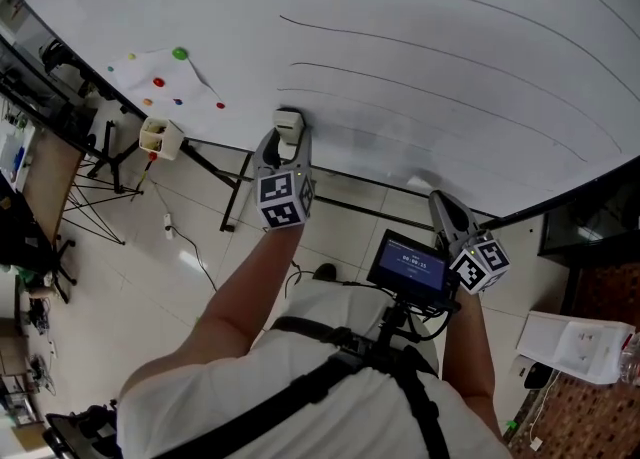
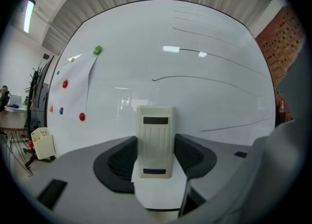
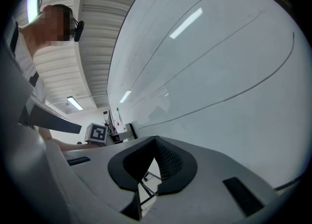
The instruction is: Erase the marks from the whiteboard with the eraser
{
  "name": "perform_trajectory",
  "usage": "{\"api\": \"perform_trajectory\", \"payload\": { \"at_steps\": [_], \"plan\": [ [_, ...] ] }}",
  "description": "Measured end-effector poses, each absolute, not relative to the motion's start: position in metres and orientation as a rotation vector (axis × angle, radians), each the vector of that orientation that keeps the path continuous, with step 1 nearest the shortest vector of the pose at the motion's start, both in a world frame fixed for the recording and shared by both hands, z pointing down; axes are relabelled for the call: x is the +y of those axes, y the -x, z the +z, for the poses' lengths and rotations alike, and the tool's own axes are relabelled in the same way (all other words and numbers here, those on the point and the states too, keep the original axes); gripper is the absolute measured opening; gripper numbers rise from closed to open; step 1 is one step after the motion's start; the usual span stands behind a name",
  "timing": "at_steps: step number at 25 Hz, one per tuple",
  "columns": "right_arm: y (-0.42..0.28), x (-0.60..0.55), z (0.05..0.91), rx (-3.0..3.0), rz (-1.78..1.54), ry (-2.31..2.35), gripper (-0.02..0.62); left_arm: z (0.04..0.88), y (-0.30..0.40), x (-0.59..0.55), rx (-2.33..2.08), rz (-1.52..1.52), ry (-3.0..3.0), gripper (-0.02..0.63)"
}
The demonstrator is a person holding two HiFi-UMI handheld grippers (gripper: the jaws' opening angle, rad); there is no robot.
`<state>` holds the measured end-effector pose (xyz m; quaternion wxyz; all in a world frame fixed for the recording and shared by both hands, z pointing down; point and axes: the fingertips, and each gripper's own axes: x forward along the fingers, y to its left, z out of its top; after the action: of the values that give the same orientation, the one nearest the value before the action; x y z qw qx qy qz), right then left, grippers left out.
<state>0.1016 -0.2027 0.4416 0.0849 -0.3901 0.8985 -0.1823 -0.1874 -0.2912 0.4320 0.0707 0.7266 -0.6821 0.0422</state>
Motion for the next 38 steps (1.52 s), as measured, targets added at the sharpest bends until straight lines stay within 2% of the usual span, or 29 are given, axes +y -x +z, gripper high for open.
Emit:
{"api": "perform_trajectory", "payload": {
  "at_steps": [6, 9, 13, 20, 23, 27, 33, 38],
  "plan": [
    [-0.114, -0.204, 0.442, 2.663, -0.566, 1.173, 0.02, 0.442, 0.084, -0.277, -1.827, 0.187, -2.402, 0.267],
    [-0.11, -0.205, 0.439, 2.676, -0.573, 1.151, 0.02, 0.446, 0.054, -0.272, -1.731, 0.214, -2.494, 0.268],
    [-0.109, -0.206, 0.438, 2.68, -0.571, 1.132, 0.02, 0.449, 0.059, -0.27, -1.689, 0.254, -2.545, 0.268],
    [-0.113, -0.208, 0.443, 2.678, -0.577, 1.118, 0.02, 0.451, 0.162, -0.286, -1.973, 0.227, -2.258, 0.267],
    [-0.115, -0.209, 0.443, 2.672, -0.577, 1.114, 0.02, 0.446, 0.18, -0.289, -2.038, 0.195, -2.186, 0.268],
    [-0.124, -0.21, 0.445, 2.666, -0.589, 1.122, 0.02, 0.445, 0.148, -0.286, -2.042, 0.174, -2.196, 0.268],
    [-0.134, -0.213, 0.448, 2.665, -0.611, 1.132, 0.02, 0.456, 0.048, -0.276, -1.847, 0.214, -2.403, 0.268],
    [-0.142, -0.218, 0.452, 2.659, -0.596, 1.118, 0.02, 0.457, 0.029, -0.272, -1.769, 0.249, -2.493, 0.269]
  ]
}}
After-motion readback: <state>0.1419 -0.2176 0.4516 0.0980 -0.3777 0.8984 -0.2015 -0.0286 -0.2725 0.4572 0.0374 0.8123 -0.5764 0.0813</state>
